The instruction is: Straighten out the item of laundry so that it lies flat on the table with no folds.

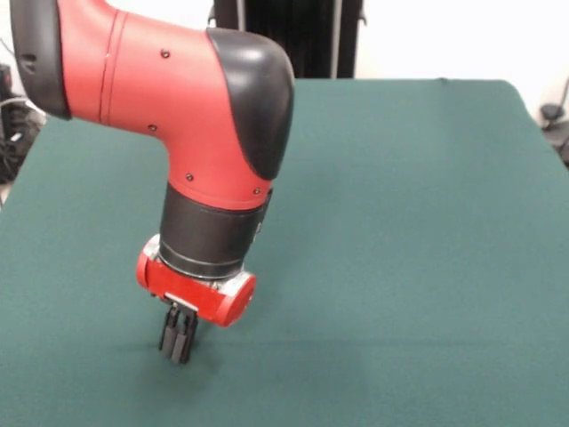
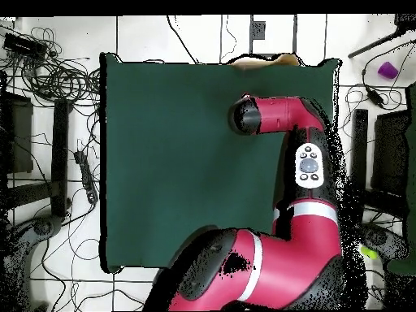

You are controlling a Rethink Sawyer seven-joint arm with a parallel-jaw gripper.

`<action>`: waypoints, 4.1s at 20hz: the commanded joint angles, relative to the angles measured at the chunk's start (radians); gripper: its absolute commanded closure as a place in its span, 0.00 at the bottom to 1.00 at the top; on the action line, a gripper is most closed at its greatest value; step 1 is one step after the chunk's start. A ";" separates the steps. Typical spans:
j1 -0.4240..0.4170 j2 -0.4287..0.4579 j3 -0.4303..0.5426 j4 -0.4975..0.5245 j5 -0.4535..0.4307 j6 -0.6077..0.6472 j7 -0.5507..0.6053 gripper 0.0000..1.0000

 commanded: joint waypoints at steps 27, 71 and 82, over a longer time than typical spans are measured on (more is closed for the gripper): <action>0.018 0.319 0.092 -0.625 0.010 0.499 -0.259 1.00; -0.025 0.369 0.059 -0.660 0.014 0.559 -0.361 1.00; -0.029 0.369 0.062 -0.653 0.023 0.526 -0.388 1.00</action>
